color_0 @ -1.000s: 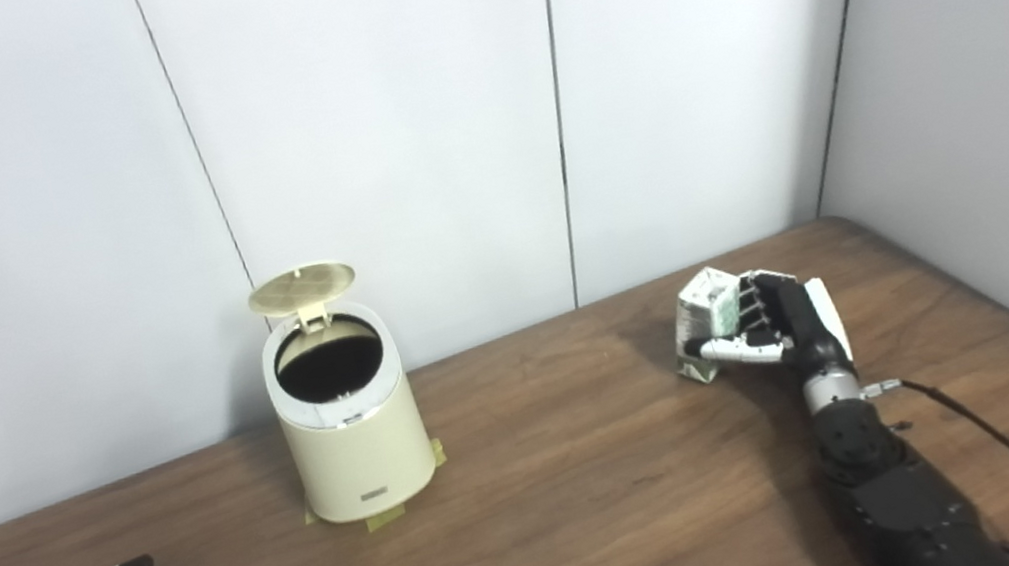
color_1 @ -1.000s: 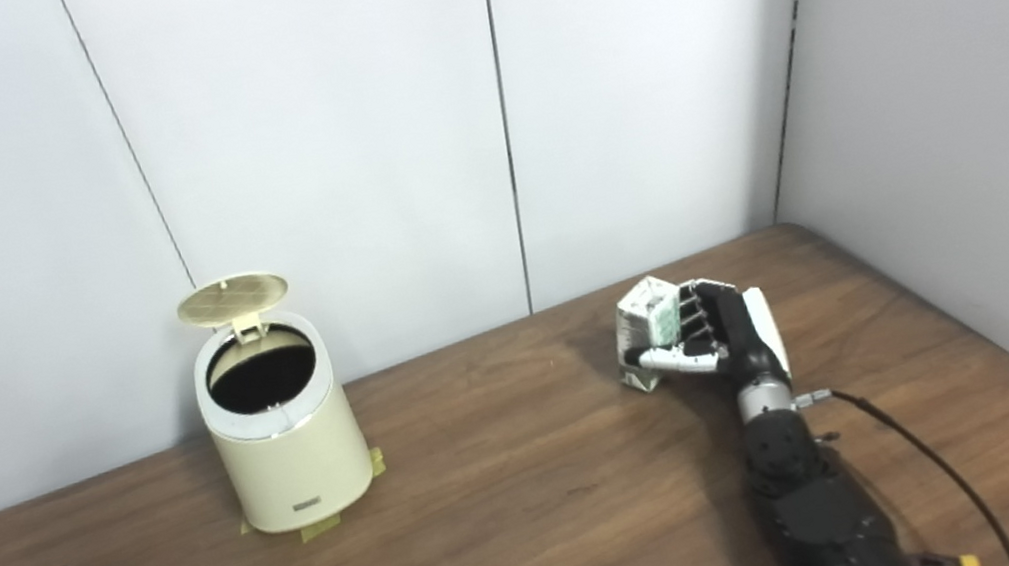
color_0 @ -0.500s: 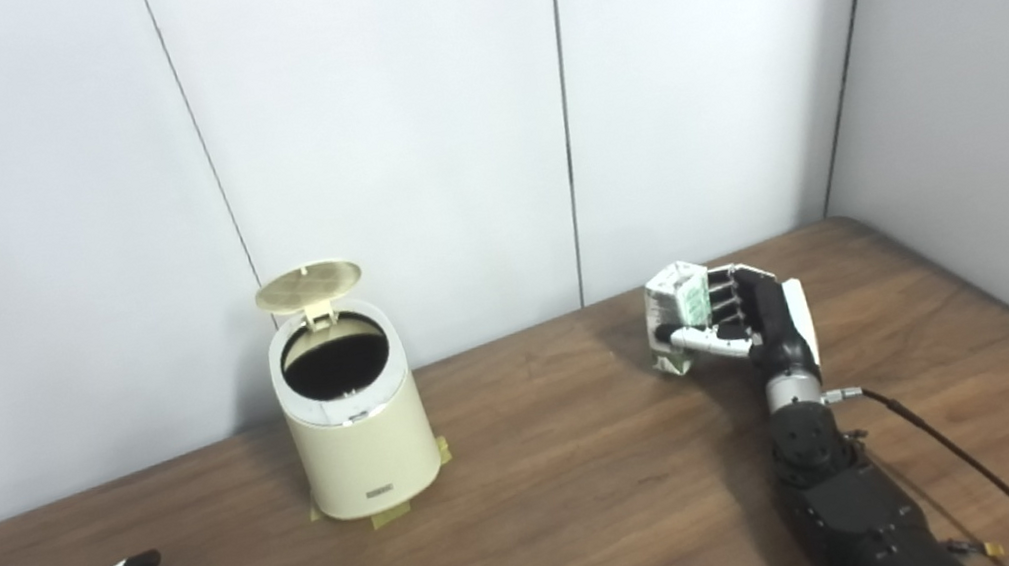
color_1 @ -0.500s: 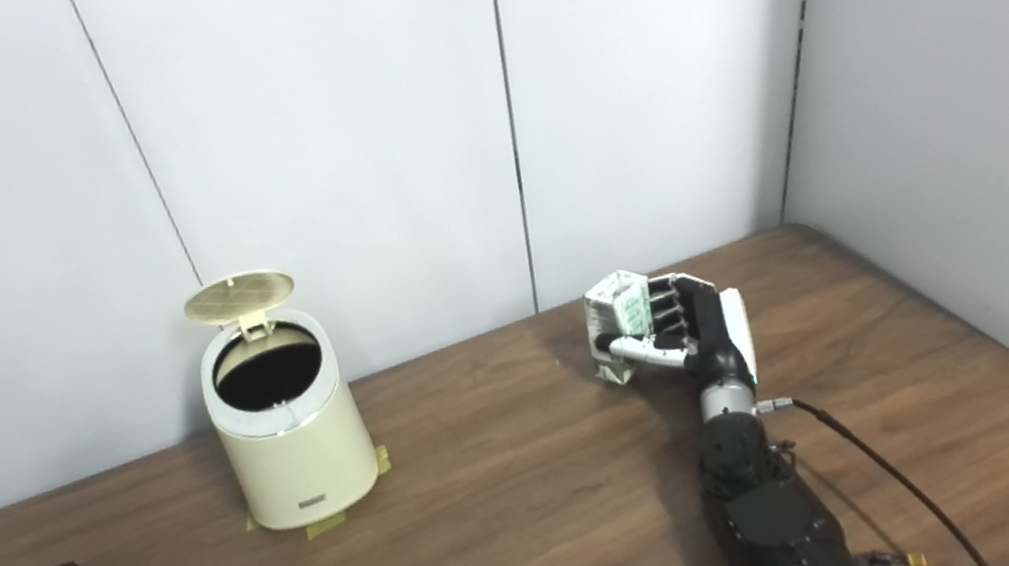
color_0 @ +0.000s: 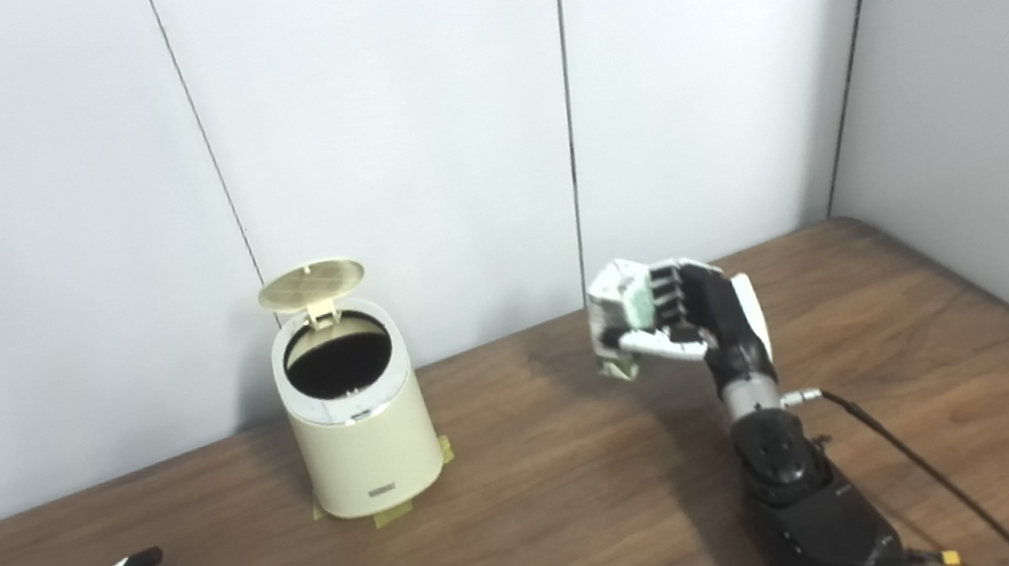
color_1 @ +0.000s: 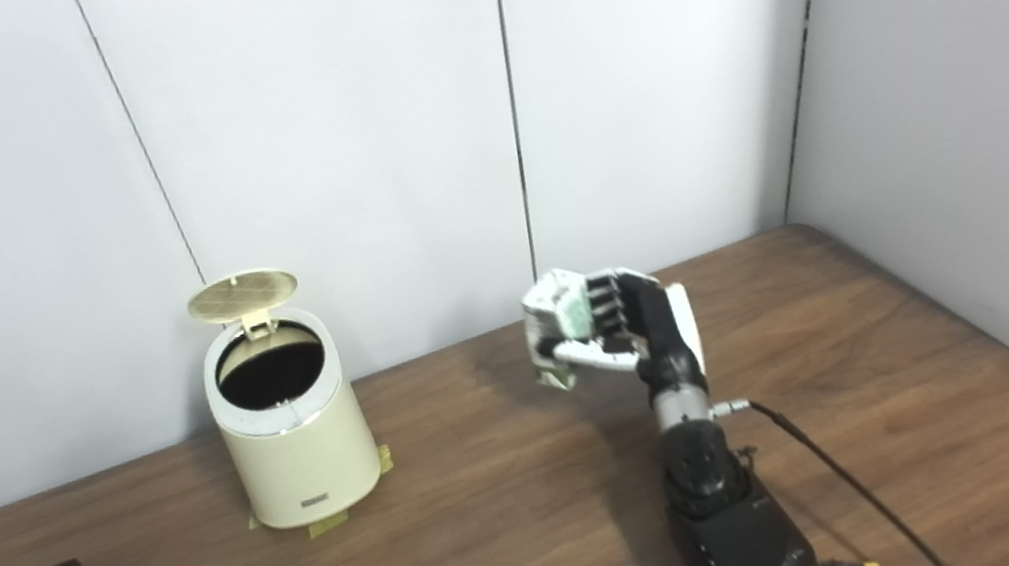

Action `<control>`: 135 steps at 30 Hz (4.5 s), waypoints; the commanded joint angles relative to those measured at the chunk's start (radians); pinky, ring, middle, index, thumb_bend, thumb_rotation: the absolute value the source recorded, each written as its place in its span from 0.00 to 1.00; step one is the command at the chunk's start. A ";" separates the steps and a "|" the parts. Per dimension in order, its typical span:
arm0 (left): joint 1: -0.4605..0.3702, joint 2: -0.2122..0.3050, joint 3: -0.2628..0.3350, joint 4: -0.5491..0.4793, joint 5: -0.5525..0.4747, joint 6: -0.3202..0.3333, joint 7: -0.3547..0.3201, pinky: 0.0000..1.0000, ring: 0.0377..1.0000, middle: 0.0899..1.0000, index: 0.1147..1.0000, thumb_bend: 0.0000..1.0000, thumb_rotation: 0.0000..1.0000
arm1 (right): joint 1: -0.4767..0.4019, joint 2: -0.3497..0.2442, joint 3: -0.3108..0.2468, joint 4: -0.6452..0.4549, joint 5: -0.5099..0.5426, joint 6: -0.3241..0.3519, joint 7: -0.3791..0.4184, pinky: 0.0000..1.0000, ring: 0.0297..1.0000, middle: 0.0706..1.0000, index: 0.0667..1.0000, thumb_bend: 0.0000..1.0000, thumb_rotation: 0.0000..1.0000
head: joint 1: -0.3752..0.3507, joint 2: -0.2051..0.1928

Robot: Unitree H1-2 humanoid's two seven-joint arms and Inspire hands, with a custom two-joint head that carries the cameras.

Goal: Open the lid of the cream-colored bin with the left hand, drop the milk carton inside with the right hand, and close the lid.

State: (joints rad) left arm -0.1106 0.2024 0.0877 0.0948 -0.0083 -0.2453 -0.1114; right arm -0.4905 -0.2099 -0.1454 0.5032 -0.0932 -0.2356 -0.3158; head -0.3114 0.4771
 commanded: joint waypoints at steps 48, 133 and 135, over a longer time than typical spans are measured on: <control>-0.026 -0.126 -0.093 0.072 0.061 -0.080 0.098 0.58 0.64 0.67 0.71 0.72 0.09 | -0.285 0.248 0.103 -0.085 0.012 -0.014 0.082 0.32 0.39 0.46 0.48 0.52 0.00 | 0.307 -0.072; -0.025 -0.186 -0.135 0.016 0.131 -0.030 0.152 0.55 0.63 0.67 0.71 0.72 0.10 | -0.487 0.152 0.385 0.413 -0.358 -0.233 -0.090 0.30 0.39 0.44 0.48 0.52 0.00 | 0.424 -0.011; -0.023 -0.185 -0.134 0.012 0.130 -0.027 0.150 0.55 0.63 0.67 0.71 0.72 0.10 | -0.482 0.150 0.380 0.409 -0.358 -0.228 -0.080 0.30 0.39 0.44 0.48 0.52 0.00 | 0.423 -0.011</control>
State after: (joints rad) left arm -0.1563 0.0241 -0.0384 0.1047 0.1098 -0.2527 0.0343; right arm -0.9159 -0.0513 0.2403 0.9313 -0.4614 -0.4436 -0.3907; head 0.1104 0.4663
